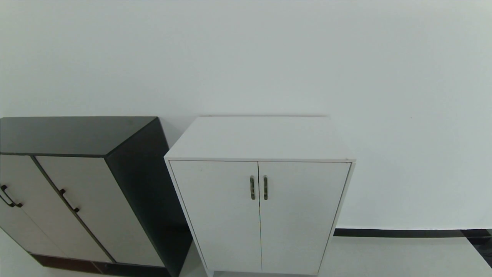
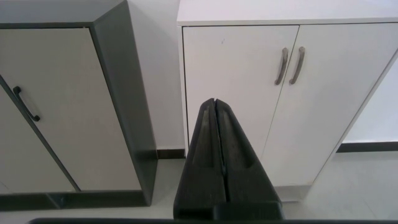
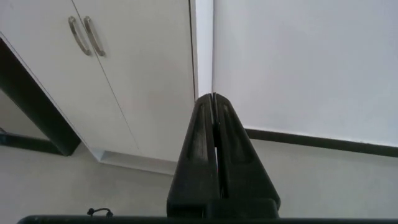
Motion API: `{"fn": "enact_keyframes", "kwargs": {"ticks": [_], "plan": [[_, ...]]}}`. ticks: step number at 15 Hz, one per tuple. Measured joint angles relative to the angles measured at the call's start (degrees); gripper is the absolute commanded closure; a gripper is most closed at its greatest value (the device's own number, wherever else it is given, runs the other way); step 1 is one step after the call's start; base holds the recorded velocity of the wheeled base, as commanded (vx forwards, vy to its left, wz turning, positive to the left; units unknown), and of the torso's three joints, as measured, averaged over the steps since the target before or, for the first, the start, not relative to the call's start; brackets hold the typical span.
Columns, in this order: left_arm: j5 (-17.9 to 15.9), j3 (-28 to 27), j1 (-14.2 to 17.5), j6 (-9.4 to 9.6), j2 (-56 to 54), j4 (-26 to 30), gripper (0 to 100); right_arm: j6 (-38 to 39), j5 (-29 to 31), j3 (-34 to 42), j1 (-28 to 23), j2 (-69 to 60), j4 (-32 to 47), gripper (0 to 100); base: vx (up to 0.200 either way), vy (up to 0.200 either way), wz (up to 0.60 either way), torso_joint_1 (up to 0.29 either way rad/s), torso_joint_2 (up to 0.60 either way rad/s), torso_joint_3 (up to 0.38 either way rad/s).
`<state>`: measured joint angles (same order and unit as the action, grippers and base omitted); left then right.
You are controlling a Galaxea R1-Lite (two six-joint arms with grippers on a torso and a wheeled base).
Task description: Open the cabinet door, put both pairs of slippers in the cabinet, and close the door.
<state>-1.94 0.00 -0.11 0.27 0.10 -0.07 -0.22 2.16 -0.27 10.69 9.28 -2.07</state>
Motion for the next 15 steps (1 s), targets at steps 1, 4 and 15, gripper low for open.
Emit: {"fn": "enact_keyframes", "kwargs": {"ticks": [1, 4, 15], "plan": [[0.0, 0.0, -0.02, 0.0, 0.0, 0.0, 100, 0.0, 0.18, 0.0, 1.6, -0.6, 0.02, 100, 0.0, 0.0, 0.0, 0.0, 0.0, 0.0], [0.0, 0.0, -0.05, -0.02, 0.0, 0.0, 100, -1.72, 0.66, -0.13, 4.46, -1.93, 0.27, 100, 0.0, 0.0, 0.0, 0.0, 0.0, 0.0], [0.0, 0.0, -0.05, -0.02, 0.0, 0.0, 100, -2.32, 0.95, -0.17, 1.77, -3.66, -0.04, 100, 0.0, 0.0, 0.0, 0.0, 0.0, 0.0]]}}
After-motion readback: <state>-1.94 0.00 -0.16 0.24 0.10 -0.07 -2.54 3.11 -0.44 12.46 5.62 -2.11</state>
